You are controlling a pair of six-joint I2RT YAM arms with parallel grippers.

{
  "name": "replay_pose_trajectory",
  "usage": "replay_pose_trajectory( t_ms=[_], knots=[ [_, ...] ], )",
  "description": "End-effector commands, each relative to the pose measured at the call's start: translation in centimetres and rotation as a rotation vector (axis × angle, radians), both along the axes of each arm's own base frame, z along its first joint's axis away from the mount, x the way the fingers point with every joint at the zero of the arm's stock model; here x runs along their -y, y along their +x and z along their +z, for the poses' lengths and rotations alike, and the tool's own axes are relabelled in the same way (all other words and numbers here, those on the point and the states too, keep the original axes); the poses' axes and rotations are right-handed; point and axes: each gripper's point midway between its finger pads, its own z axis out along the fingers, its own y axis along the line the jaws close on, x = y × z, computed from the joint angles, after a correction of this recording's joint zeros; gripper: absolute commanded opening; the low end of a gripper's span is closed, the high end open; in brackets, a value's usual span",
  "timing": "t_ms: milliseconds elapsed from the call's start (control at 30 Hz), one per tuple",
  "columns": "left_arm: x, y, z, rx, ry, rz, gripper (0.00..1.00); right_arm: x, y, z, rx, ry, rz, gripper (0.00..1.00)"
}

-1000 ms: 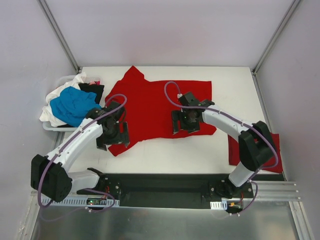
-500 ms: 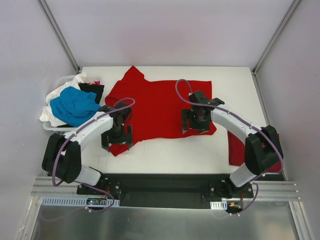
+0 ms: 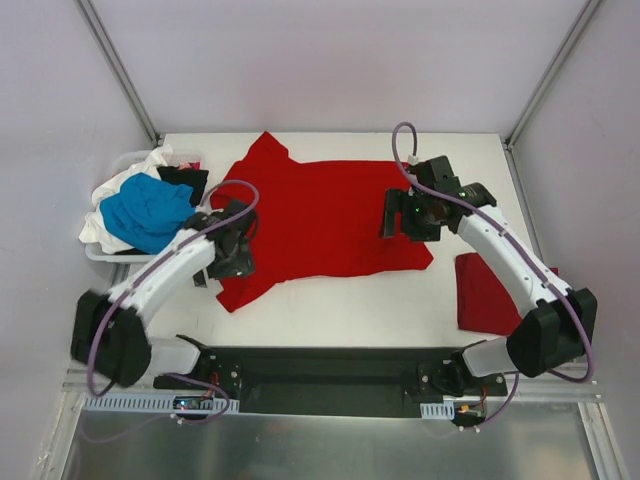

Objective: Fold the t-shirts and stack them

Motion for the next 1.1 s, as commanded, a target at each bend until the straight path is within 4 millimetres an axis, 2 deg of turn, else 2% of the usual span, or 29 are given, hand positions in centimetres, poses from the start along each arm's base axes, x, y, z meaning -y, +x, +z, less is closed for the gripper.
replay_pose_trajectory(
  t_ms=[0,33,67,133,200,333,467,667,767,833,867,933,967,1067],
  knots=[
    [-2.1,-1.2,3.8,0.289,-0.043,0.173,0.86,0.4,-2.1,0.5,-0.006,0.053,0.04,0.85],
    [-2.4,-2.5,3.2,0.287,-0.057,0.203,0.84,0.4,-2.3,0.3,-0.012,0.053,0.044,0.85],
    [-2.2,-3.1,3.7,0.356,-0.12,0.271,0.84,0.4,-2.4,0.2,-0.017,0.056,0.044,0.85],
    [-3.0,-5.8,2.3,0.329,-0.109,0.327,0.84,0.0,-2.7,0.0,-0.026,0.079,0.043,0.85],
    [-3.5,-6.8,1.8,0.356,-0.124,0.384,0.85,-0.5,-3.0,0.1,-0.032,0.113,0.045,0.85],
    [-3.1,-6.8,1.5,0.285,-0.085,0.347,0.88,-0.7,-4.0,-0.3,-0.033,0.123,0.056,0.85],
    [-2.5,-7.6,-0.3,0.104,-0.011,0.329,0.89,-0.3,-4.5,0.0,-0.01,0.129,0.047,0.85],
    [-2.4,-7.3,-1.8,0.045,0.03,0.279,0.89,0.7,-5.2,1.1,0.029,0.111,0.029,0.85],
    [-1.5,-6.9,-2.7,-0.019,0.025,0.24,0.88,0.9,-5.3,1.5,0.04,0.105,0.023,0.85],
    [-0.4,-5.9,-3.3,-0.043,-0.002,0.182,0.86,1.0,-5.4,1.8,0.046,0.106,0.022,0.85],
    [0.6,-5.7,-3.4,-0.062,-0.043,0.159,0.86,1.1,-5.4,1.8,0.048,0.106,0.022,0.85],
    [2.6,-3.7,-3.5,-0.037,-0.123,0.062,0.85,1.1,-5.3,1.9,0.05,0.104,0.024,0.85],
    [4.0,-3.3,-3.4,-0.042,-0.194,0.022,0.84,1.1,-5.3,1.9,0.049,0.102,0.023,0.85],
    [5.5,-2.0,-2.7,-0.009,-0.259,-0.068,0.84,1.1,-5.0,2.0,0.055,0.096,0.027,0.85]
  ],
)
